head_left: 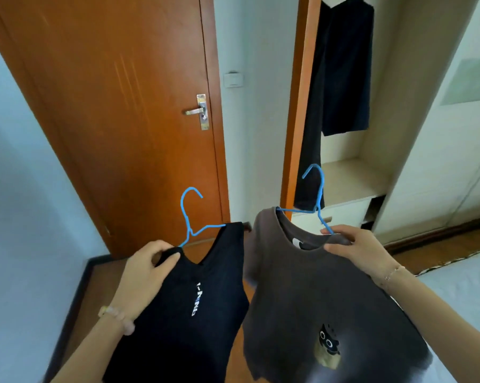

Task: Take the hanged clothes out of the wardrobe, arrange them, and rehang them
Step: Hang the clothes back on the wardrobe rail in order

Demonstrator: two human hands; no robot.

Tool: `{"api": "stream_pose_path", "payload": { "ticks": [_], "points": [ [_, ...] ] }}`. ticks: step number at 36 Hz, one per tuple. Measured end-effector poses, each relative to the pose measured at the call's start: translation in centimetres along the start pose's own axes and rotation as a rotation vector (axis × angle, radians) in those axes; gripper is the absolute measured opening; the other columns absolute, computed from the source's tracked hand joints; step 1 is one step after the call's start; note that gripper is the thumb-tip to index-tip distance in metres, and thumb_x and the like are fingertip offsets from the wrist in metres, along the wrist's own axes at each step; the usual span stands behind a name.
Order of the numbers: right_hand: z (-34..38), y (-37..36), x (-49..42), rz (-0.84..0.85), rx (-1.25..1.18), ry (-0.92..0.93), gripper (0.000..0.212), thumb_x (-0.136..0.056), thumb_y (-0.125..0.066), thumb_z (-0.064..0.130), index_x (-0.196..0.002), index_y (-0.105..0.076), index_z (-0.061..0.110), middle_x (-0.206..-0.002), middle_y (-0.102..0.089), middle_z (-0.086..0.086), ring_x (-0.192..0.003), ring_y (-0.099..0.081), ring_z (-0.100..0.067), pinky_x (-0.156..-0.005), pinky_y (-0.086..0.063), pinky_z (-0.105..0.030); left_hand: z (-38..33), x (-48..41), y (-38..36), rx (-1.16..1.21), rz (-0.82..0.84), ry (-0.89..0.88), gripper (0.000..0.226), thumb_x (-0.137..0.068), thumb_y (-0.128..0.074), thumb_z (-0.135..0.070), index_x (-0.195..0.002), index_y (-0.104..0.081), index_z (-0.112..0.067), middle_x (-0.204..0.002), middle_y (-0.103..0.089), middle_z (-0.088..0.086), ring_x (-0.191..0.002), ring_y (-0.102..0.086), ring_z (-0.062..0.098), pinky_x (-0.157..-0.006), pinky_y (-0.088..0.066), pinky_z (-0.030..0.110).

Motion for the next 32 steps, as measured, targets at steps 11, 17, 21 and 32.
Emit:
{"api": "stream_pose_path", "payload": {
  "ticks": [11, 17, 21, 32],
  "points": [
    [1.0, 9.7, -9.9, -0.361, -0.025, -0.074, 0.024, -0.080, -0.069, 0.005, -0.101, -0.068, 0.017, -0.088, -0.068, 0.002, -0.068, -0.062, 0.005, -0.054, -0.041, 0.002, -5.8, -18.5, -10.8, 0.455, 0.407, 0.108, 0.010, -0.089, -0.061, -0.014, -0.091, -0.071, -0.014, -0.088, -0.074, 0.005, -0.084, -0.069, 0.019, -0.073, -0.053, 0.030],
    [-2.0, 11.8, -16.3, -0.439, -0.108, -0.152, 0.022, -0.080, -0.068, 0.004, -0.097, -0.069, 0.018, -0.087, -0.068, 0.001, -0.069, -0.063, -0.002, -0.053, -0.045, -0.002, -7.8, -25.1, -18.8, 0.607, 0.598, 0.199, 0.016, -0.087, -0.060, -0.007, -0.100, -0.069, -0.005, -0.103, -0.071, 0.020, -0.101, -0.066, 0.034, -0.093, -0.047, 0.046],
    [-6.2, 12.5, -20.5, -0.503, -0.153, -0.198, 0.023, -0.078, -0.069, 0.001, -0.093, -0.070, 0.018, -0.087, -0.069, -0.003, -0.074, -0.062, -0.012, -0.059, -0.048, -0.005, -8.8, -29.4, -25.4, 0.649, 0.631, 0.269, 0.024, -0.084, -0.061, 0.000, -0.107, -0.066, -0.004, -0.103, -0.070, 0.021, -0.100, -0.066, 0.035, -0.090, -0.049, 0.043],
    [-11.0, 20.6, -31.9, -0.615, -0.140, -0.292, 0.023, -0.076, -0.071, 0.002, -0.093, -0.070, 0.016, -0.093, -0.071, -0.010, -0.085, -0.064, -0.020, -0.073, -0.049, -0.016, -17.5, -41.3, -39.3, 0.649, 0.829, 0.240, 0.021, -0.080, -0.067, -0.003, -0.097, -0.071, -0.014, -0.101, -0.072, 0.015, -0.101, -0.065, 0.033, -0.098, -0.048, 0.045]
  ]
}}
Point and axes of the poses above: each hand's wrist, its own x-axis away from the middle knuckle, its own y-axis out of the back of the hand, z = x × y, the point moved 8 cm from there along -x, towards the middle knuckle
